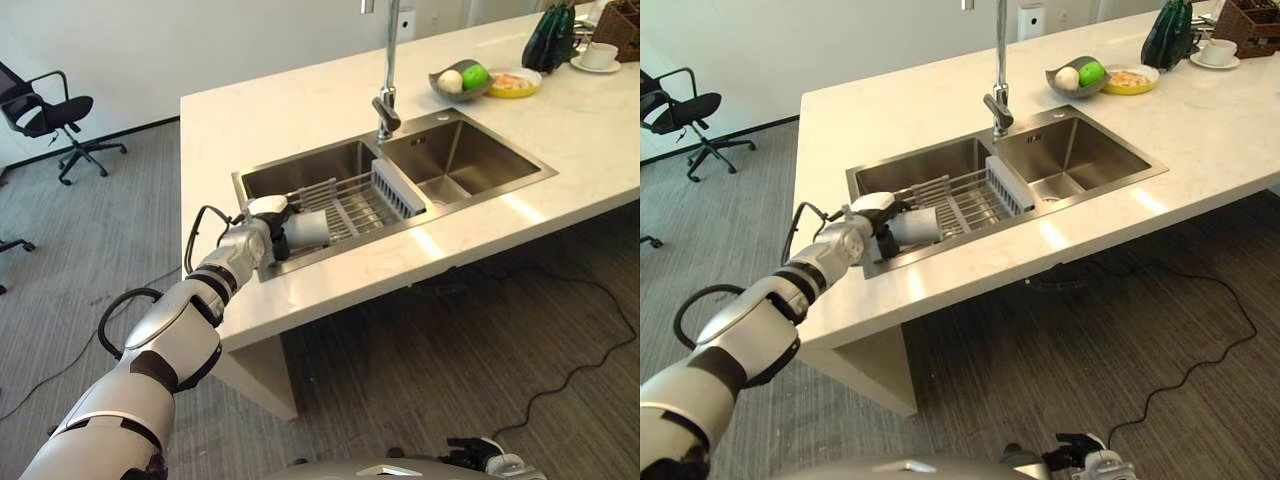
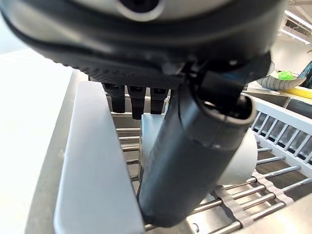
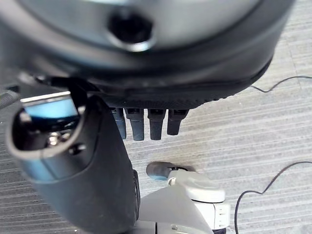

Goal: Place the dishes in the dishwasher.

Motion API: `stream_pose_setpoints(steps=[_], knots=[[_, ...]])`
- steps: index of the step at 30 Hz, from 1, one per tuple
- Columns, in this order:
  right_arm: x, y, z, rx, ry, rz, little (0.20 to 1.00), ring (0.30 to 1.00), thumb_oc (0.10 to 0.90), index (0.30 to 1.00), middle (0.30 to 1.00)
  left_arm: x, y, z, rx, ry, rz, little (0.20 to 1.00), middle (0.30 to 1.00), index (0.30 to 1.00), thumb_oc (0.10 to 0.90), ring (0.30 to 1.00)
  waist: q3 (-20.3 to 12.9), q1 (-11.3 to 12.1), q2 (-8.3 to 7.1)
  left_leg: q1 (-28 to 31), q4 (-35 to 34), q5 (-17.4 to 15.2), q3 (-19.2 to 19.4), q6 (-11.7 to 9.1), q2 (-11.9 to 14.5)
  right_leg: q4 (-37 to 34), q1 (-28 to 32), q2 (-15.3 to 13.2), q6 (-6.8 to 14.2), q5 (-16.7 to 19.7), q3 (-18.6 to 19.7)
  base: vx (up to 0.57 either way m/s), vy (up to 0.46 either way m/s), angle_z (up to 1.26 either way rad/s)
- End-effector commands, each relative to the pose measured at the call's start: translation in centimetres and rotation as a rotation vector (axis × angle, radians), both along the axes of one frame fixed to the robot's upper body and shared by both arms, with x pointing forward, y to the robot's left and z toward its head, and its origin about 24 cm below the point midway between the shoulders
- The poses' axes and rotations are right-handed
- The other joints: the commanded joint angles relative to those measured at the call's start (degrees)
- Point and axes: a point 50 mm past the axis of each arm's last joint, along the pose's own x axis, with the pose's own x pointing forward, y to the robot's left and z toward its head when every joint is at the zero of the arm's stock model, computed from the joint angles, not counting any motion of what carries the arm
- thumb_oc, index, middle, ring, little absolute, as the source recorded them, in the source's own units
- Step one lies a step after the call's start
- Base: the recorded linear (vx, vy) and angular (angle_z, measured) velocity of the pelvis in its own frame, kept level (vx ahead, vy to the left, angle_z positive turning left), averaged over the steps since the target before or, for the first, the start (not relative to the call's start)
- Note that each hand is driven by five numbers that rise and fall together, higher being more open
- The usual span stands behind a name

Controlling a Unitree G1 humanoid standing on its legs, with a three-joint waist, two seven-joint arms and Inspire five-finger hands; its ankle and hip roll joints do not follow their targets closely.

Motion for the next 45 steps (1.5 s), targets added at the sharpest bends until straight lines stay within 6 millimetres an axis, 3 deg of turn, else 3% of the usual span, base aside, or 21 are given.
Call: stream_pose_setpoints(steps=[1, 3, 6, 7, 10, 12, 15, 16, 20, 21, 22, 27, 29, 33, 36, 37, 38, 39, 40, 42, 45], knots=[[-0.8, 1.1, -0.5, 0.031, 0.070, 0.101, 0.900, 0.900, 0.800, 0.900, 0.900, 2.3, 1.4, 6.6, 0.077, -0.177, 0.025, 0.900, 0.900, 0.900, 0.800, 0.900, -1.01, 1.83, -0.73, 2.86, 0.27, -3.84, -1.41, -2.25, 0.09, 0.80, -1.61, -3.13, 6.17, -1.93, 0.05, 0.00, 0.000, 0.00], [-0.6, 1.0, -0.4, 0.034, 0.064, 0.101, 0.900, 0.900, 0.800, 0.900, 0.900, 2.2, 0.2, 6.8, 0.092, -0.191, -0.041, 0.900, 0.900, 0.900, 0.800, 0.900, -0.82, 2.10, -0.68, 2.65, 0.27, -3.86, -1.69, -2.22, 0.06, 0.80, -1.56, -3.19, 6.17, -2.09, -0.30, 0.00, 0.000, 0.00], [-0.6, 1.0, -0.4, 0.034, 0.064, 0.101, 0.900, 0.900, 0.800, 0.900, 0.900, 2.2, 0.2, 6.8, 0.092, -0.191, -0.041, 0.900, 0.900, 0.900, 0.800, 0.900, -0.82, 2.10, -0.68, 2.65, 0.27, -3.86, -1.69, -2.22, 0.06, 0.80, -1.56, -3.19, 6.17, -2.09, -0.30, 0.00, 0.000, 0.00], [-0.5, 1.0, -0.4, 0.035, 0.059, 0.105, 0.900, 0.900, 0.800, 0.900, 0.900, 2.0, -1.1, 6.3, 0.107, -0.186, -0.096, 0.900, 0.900, 0.900, 0.800, 0.900, -0.50, 2.10, -0.66, 2.58, 0.27, -3.87, -1.80, -2.24, -0.05, 0.80, -1.48, -3.21, 6.13, -2.22, -0.61, 0.00, 0.000, 0.00], [2.3, 0.5, 0.4, -0.002, -0.009, 0.131, 0.900, 0.900, 0.800, 0.900, 0.900, 1.7, -3.8, 4.7, 0.089, -0.164, -0.142, 0.900, 0.900, 0.900, 0.800, 0.900, 1.30, 1.36, 0.18, 0.75, 0.27, -3.52, -1.73, -2.28, -0.19, 0.80, -3.40, -3.54, 6.18, -1.58, -0.51, -0.08, 0.020, 0.01], [2.9, 0.3, 0.6, -0.013, -0.026, 0.136, 0.900, 0.900, 0.800, 0.900, 0.900, 1.5, -4.1, 3.7, 0.102, -0.136, -0.143, 0.900, 0.900, 0.900, 0.800, 0.900, 1.62, 1.04, 0.92, 0.29, 0.27, -3.44, -1.63, -2.29, -0.21, 0.80, -3.88, -3.63, 6.25, -1.46, -0.45, -0.01, 0.031, -0.02], [3.3, -0.1, 0.8, -0.035, -0.041, 0.144, 0.900, 0.900, 0.800, 0.900, 0.900, 1.1, -3.6, 2.1, 0.120, -0.085, -0.114, 0.900, 0.900, 0.900, 0.800, 0.900, 2.04, 0.32, 2.49, -0.29, 0.27, -3.38, -1.31, -2.26, -0.41, 0.80, -4.72, -3.87, 6.41, -1.30, -0.17, 0.01, 0.055, -0.01], [3.6, -0.5, 1.0, -0.053, -0.046, 0.150, 0.900, 0.900, 0.800, 0.900, 0.900, 0.7, -2.2, 0.8, 0.132, -0.038, -0.068, 0.900, 0.900, 0.900, 0.800, 0.900, 2.38, -0.20, 3.58, -0.62, 0.27, -3.38, -0.92, -2.23, -0.65, 0.80, -5.35, -4.12, 6.56, -1.07, 0.17, 0.00, 0.067, -0.03], [3.5, -1.3, 1.3, -0.079, -0.036, 0.154, 0.900, 0.900, 0.800, 0.900, 0.900, 0.0, 0.0, -1.0, 0.179, 0.039, -0.018, 0.900, 0.900, 0.900, 0.800, 0.900, 2.29, -0.74, 4.72, -0.76, 0.27, -3.41, -0.21, -2.29, -0.74, 0.80, -5.78, -4.21, 6.64, -0.99, 0.52, 0.03, 0.033, -0.09], [3.3, -1.4, 1.2, -0.085, -0.028, 0.155, 0.900, 0.900, 0.800, 0.900, 0.900, -0.2, 0.8, -1.4, 0.182, 0.058, 0.003, 0.545, 0.545, 0.545, 0.563, 0.545, 2.23, -0.86, 4.97, -0.62, 0.27, -3.46, -0.05, -2.29, -0.70, 0.80, -5.67, -4.21, 6.65, -1.06, 0.61, 0.04, 0.009, -0.15], [3.1, -1.6, 1.2, -0.092, -0.020, 0.153, 0.900, 0.900, 0.800, 0.900, 0.900, -0.5, 1.6, -1.9, 0.198, 0.075, 0.019, 0.300, 0.300, 0.300, 0.400, 0.300, 2.13, -0.96, 5.14, -0.50, 0.27, -3.50, 0.06, -2.30, -0.67, 0.80, -5.57, -4.20, 6.64, -1.15, 0.65, 0.05, 0.013, -0.16], [2.2, -1.8, 1.0, -0.101, 0.004, 0.148, 0.900, 0.900, 0.800, 0.900, 0.900, -1.0, 3.2, -2.7, 0.241, 0.094, 0.055, 0.300, 0.300, 0.300, 0.400, 0.300, 1.85, -1.31, 5.13, 0.12, 0.27, -3.77, 0.18, -2.32, -0.56, 0.80, -4.90, -4.23, 6.57, -1.47, 0.66, 0.02, 0.001, -0.03], [2.1, -1.7, 1.0, -0.101, 0.005, 0.148, 0.900, 0.900, 0.800, 0.900, 0.900, -1.7, 3.4, -3.8, 0.225, 0.111, 0.073, 0.300, 0.300, 0.300, 0.400, 0.300, 1.53, -1.51, 4.31, 0.69, 0.27, -3.96, 0.22, -2.27, -0.37, 0.80, -4.16, -4.15, 6.44, -1.67, 0.59, 0.01, -0.016, 0.00], [1.7, -1.6, 0.9, -0.097, 0.001, 0.146, 0.900, 0.900, 0.800, 0.900, 0.900, -1.3, 3.7, -2.8, 0.174, 0.040, 0.077, 0.300, 0.300, 0.300, 0.400, 0.300, 0.83, -1.26, 3.26, 1.17, 0.27, -4.20, 0.07, -2.22, -0.28, 0.80, -3.42, -4.01, 6.43, -1.89, 0.24, 0.00, 0.000, 0.00], [1.2, -0.9, 0.6, -0.072, -0.024, 0.140, 0.900, 0.900, 0.800, 0.900, 0.900, -0.2, 2.6, 0.7, -0.005, -0.189, 0.025, 0.300, 0.300, 0.300, 0.400, 0.300, -0.16, -0.35, 1.73, 1.60, 0.27, -4.41, -0.72, -2.22, -0.30, 0.80, -2.70, -4.01, 6.47, -2.09, -0.54, 0.00, -0.007, 0.01], [1.1, -0.6, 0.5, -0.062, -0.031, 0.137, 0.900, 0.900, 0.800, 0.900, 0.900, 0.0, 2.3, 1.9, -0.077, -0.253, 0.021, 0.300, 0.300, 0.300, 0.400, 0.300, -0.34, -0.08, 1.29, 1.60, 0.27, -4.41, -0.98, -2.20, -0.30, 0.80, -2.51, -3.99, 6.48, -2.10, -0.82, -0.02, -0.016, 0.08], [0.7, 0.1, 0.2, -0.044, -0.046, 0.113, 0.900, 0.900, 0.800, 0.900, 0.900, -0.8, -1.1, 2.5, -0.222, -0.351, -0.080, 0.300, 0.300, 0.300, 0.400, 0.300, -0.22, 0.78, 0.60, 1.87, 0.27, -4.66, -1.48, -2.08, -0.45, 0.80, -1.94, -4.05, 6.37, -2.32, -1.36, -0.02, -0.012, 0.11], [0.6, 0.1, 0.2, -0.044, -0.045, 0.114, 0.900, 0.900, 0.800, 0.900, 0.900, -0.8, -1.0, 2.5, -0.222, -0.350, -0.079, 0.300, 0.300, 0.300, 0.400, 0.300, -0.38, 0.75, 0.61, 1.65, 0.27, -4.53, -1.49, -2.09, -0.43, 0.80, -2.16, -4.03, 6.33, -2.20, -1.35, -0.02, -0.024, 0.13], [0.6, 0.4, 0.1, -0.030, -0.064, 0.085, 0.900, 0.900, 0.800, 0.900, 0.900, -1.2, -2.4, 4.9, -0.317, -0.429, -0.158, 0.300, 0.300, 0.300, 0.400, 0.300, -0.30, 1.63, 0.02, 1.73, 0.27, -4.67, -2.18, -2.04, -0.49, 0.80, -1.75, -4.07, 6.26, -2.40, -1.90, -0.03, -0.032, 0.17], [0.8, 0.4, 0.1, -0.023, -0.064, 0.053, 0.900, 0.900, 0.800, 0.900, 0.900, -1.6, -2.4, 6.9, -0.609, -0.524, -0.104, 0.300, 0.300, 0.300, 0.400, 0.300, -1.15, 2.76, -1.58, 1.60, 0.27, -4.48, -3.27, -2.10, -0.39, 0.80, -1.23, -3.91, 5.96, -2.52, -3.04, -0.04, -0.024, 0.22], [0.8, 0.2, 0.2, -0.031, -0.066, 0.045, 0.900, 0.900, 0.800, 0.900, 0.900, -2.0, -3.2, 8.3, -0.786, -0.575, -0.110, 0.300, 0.300, 0.300, 0.400, 0.300, -1.52, 2.94, -2.10, 1.68, 0.27, -4.54, -3.47, -2.14, -0.25, 0.80, -0.93, -3.90, 5.88, -2.59, -3.26, -0.01, 0.002, 0.31]])
